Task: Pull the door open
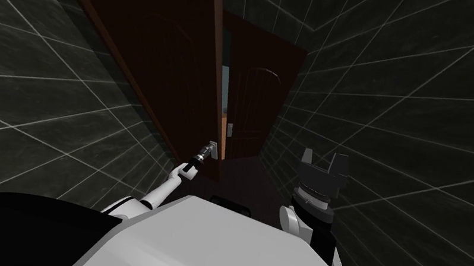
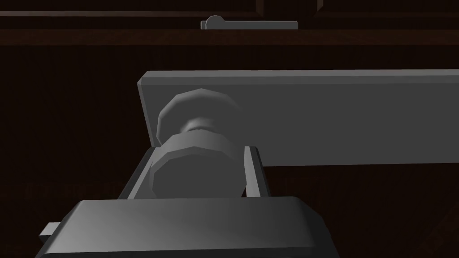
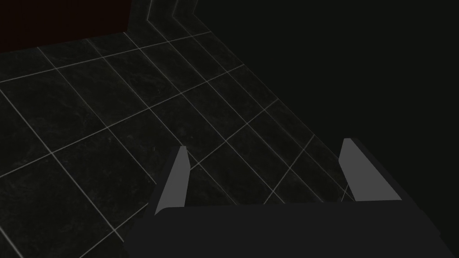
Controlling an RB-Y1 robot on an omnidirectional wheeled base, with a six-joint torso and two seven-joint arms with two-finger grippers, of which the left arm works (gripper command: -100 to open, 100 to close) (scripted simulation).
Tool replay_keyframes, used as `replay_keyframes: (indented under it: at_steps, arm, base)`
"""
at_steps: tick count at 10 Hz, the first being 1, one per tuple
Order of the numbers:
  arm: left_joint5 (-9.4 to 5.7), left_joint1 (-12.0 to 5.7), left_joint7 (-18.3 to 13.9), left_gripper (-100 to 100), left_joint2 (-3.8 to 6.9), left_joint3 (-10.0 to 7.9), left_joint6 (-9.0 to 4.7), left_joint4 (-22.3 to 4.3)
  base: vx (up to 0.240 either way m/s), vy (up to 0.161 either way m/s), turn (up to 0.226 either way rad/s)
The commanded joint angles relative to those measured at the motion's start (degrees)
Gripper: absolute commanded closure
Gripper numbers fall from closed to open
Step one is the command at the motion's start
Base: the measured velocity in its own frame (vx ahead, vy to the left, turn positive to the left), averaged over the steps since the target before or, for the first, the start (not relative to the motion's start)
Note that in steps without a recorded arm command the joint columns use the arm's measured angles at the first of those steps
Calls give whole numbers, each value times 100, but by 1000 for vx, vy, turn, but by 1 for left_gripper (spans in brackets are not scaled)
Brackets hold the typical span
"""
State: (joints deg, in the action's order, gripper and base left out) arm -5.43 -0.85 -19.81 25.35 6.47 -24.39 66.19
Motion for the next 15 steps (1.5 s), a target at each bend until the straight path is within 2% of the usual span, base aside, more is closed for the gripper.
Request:
replay_keyframes:
  at_steps: [1,5,8,9,10,12,15]
  arm:
    - [6,53,-97,100,81,105,-97,45]
    - [8,272,-380,100,410,369,-345,238]
    - [9,410,-558,100,617,534,-501,360]
    - [7,361,-518,100,593,483,-482,268]
    - [12,484,-625,100,743,564,-690,249]
    - [12,619,-753,100,941,643,-974,240]
    - [12,873,-994,100,1311,790,-1466,223]
  base:
    - [-203,107,-115]
    - [-200,111,-120]
    - [-193,115,-95]
    - [-72,55,-18]
    - [-53,26,-11]
    - [-63,34,-15]
    - [-60,33,-13]
